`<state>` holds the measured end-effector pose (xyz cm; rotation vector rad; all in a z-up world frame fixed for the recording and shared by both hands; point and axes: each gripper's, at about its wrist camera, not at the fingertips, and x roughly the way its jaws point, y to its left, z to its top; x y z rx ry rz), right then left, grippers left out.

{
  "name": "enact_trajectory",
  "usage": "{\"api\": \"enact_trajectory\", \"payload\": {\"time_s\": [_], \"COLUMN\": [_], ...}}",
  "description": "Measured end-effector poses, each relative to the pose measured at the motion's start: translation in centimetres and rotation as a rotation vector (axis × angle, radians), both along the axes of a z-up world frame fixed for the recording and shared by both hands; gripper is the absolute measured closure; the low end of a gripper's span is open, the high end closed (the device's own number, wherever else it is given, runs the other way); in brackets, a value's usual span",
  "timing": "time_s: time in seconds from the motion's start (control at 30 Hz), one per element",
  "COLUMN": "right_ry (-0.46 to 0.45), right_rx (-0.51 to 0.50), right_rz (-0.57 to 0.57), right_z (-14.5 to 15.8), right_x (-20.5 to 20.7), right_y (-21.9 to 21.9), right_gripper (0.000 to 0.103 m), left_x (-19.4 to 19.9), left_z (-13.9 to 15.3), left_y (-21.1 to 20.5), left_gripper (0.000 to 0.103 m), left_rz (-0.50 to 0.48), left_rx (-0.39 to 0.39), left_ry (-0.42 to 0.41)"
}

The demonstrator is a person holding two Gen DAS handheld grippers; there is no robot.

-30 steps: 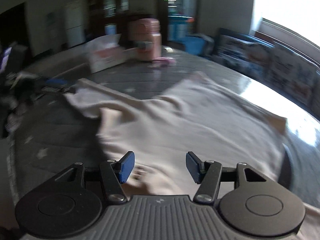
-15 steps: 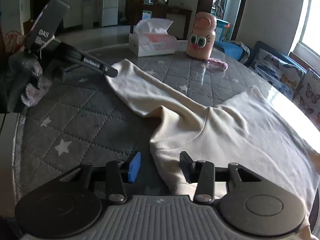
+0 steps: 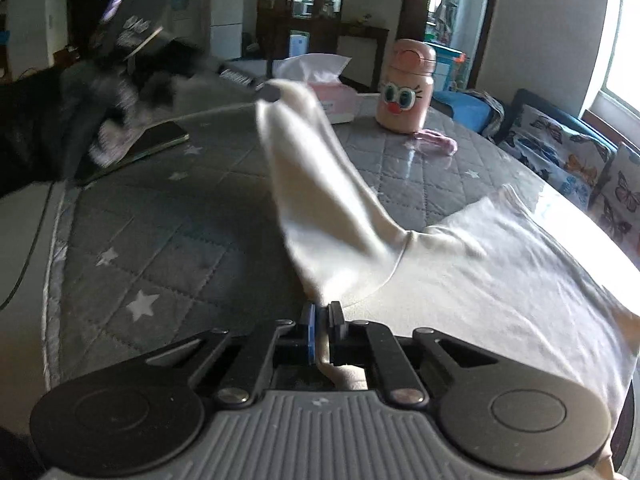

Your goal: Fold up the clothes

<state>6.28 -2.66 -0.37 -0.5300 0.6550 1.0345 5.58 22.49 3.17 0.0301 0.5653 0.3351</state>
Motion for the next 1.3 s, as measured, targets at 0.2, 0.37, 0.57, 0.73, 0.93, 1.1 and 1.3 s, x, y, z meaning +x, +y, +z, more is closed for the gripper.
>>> {"api": "enact_trajectory", "payload": {"time_s": [0.2,0.37,0.57,0.73,0.93,1.1,1.3], "right_ry": [0.013,0.037,0.057,0.063,0.092,0.080,0.076], "right_rx": [-0.022,0.029,0.066,0.027,-0.002,0.008,0.017], "right_rz": [0.022,-0.017,-0.163,-0.249,-0.272,-0.276,-0.282], "right_z": [-1.2,0.5,2.0,1.3,-0.1,0.0,0.1], "right_x": [-0.3,0.5,3.1,4.2,3.9,3.7,3.8], "right_y": [0.5,-1.3,-5.7,-8.7,-10.6,-11.0,-11.6], "right_gripper": [0.095,0.088,0.081,0.081,0.076,0.068,0.060], "left_x": [1.2,1.4,1.0,1.9,4.2,4.7,2.5], "left_z": [-3.1,-4.4,-2.4,-1.3,-1.2,-1.0,-2.1], "left_y": [1.0,1.4,-0.7,-5.2,-11.4,-13.0,-10.3], "left_gripper": [0.094,0.086,0.084,0.084,0.085,0.084,0.072], "left_rz": [0.041,0.068,0.028,-0.121,-0.285,-0.295,-0.233], "left_rx": [-0.006,-0.014,-0.027,-0.085,-0.115,-0.097,-0.068], "left_ry": [0.107,0.151,0.103,0.082,0.096,0.092,0.118]}}
